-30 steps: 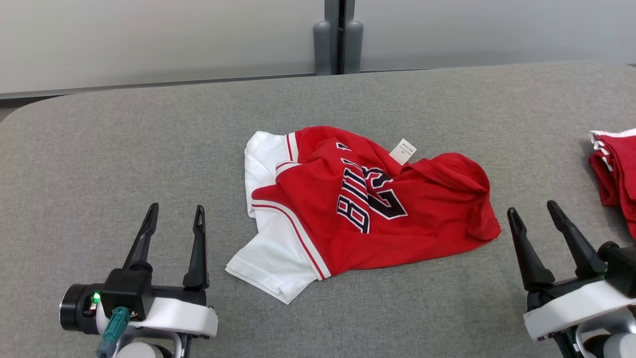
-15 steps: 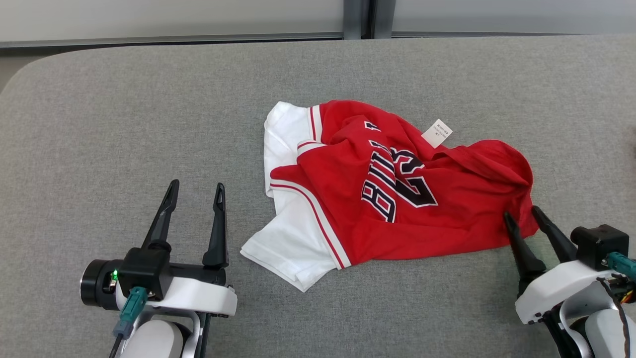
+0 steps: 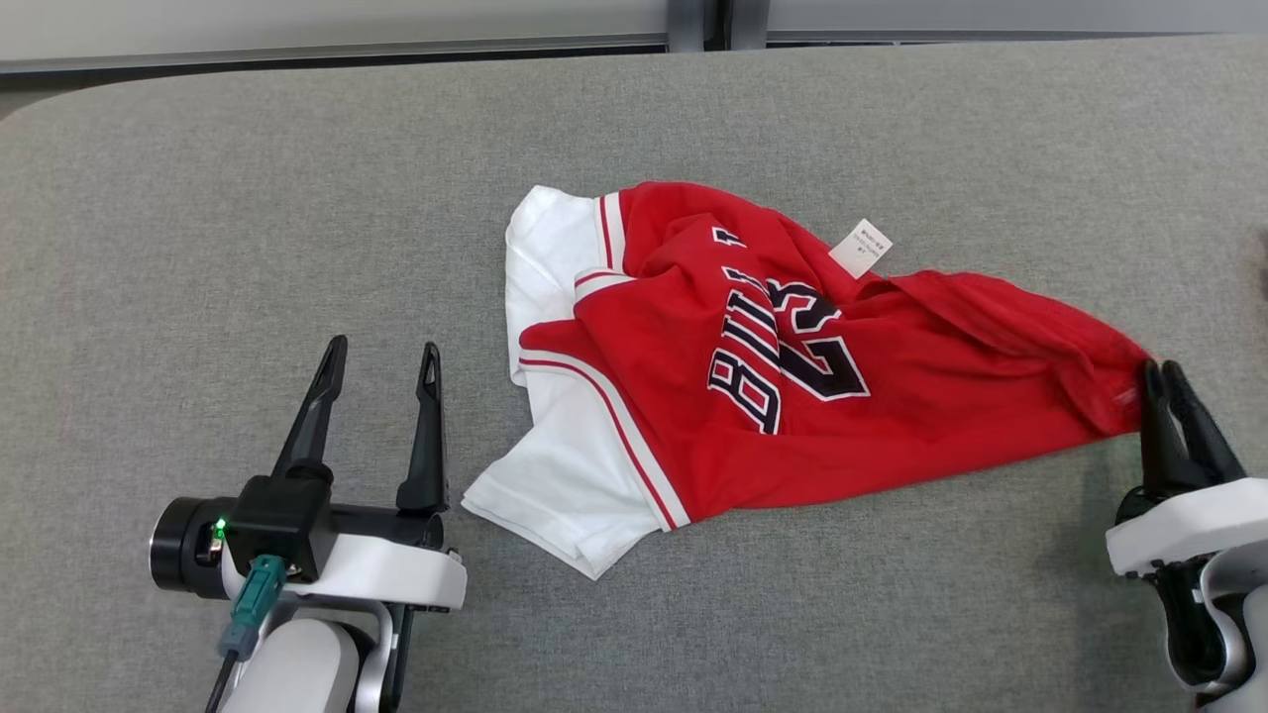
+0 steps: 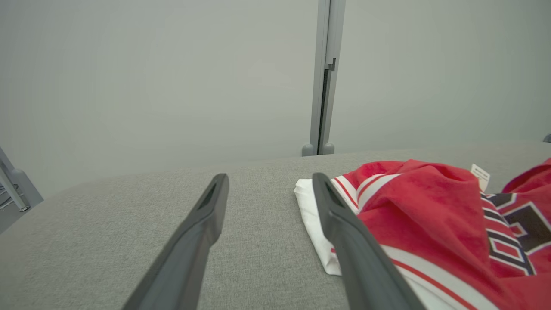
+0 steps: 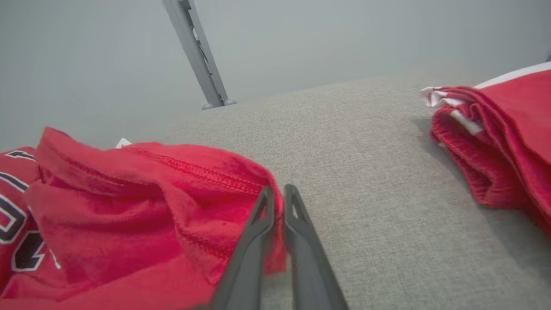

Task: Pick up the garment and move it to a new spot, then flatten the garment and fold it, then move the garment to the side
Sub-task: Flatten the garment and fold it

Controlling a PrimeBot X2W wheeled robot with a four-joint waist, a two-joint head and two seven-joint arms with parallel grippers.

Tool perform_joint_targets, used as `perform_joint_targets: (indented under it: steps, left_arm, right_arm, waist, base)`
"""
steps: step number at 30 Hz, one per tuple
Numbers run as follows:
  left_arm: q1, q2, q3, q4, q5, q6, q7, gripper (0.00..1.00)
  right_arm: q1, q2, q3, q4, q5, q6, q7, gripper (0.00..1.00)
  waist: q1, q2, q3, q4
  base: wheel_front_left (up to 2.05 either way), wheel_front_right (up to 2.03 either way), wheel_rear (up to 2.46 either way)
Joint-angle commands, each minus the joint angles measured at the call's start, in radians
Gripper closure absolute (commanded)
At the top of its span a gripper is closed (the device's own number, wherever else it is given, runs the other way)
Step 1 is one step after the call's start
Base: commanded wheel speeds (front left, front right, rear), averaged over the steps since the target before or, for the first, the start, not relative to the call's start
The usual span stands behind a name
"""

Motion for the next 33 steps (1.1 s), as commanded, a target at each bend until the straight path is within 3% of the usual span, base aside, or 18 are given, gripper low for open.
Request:
perform_joint_targets:
  steps: [1,6,12,24,33]
  left_arm:
    - [-0.017,0.003,0.003,0.001,0.008,-0.005,-0.005,0.00]
    - [-0.022,0.000,0.007,0.003,0.010,-0.004,-0.006,0.00]
    - [0.007,-0.002,0.019,-0.005,0.012,0.002,-0.006,0.00]
    - [0.093,0.008,0.036,-0.001,0.013,-0.008,-0.006,0.00]
    - [0.153,0.020,0.034,0.012,0.001,-0.013,-0.006,0.00]
  right_arm:
    - [-0.024,0.000,-0.010,0.013,0.023,0.000,-0.023,0.00]
    - [-0.047,-0.015,-0.028,0.022,0.053,0.000,-0.085,0.00]
    - [-0.031,-0.042,-0.005,-0.073,0.008,0.000,-0.125,0.00]
    - [0.144,-0.014,0.051,-0.315,-0.081,0.000,-0.013,0.00]
    - [0.246,0.032,0.048,-0.407,-0.096,0.000,0.053,0.00]
  waist:
    - [0.0000,0.0000,0.006,-0.005]
    - [0.0000,0.0000,0.006,-0.013]
    - [0.0000,0.0000,-0.014,-0.022]
    - [0.0000,0.0000,-0.104,-0.036]
    - [0.0000,0.0000,-0.155,-0.053]
  base:
    - [0.00,0.00,0.00]
    - [0.00,0.00,0.00]
    - [0.00,0.00,0.00]
    - [0.00,0.00,0.00]
    - [0.00,0.00,0.00]
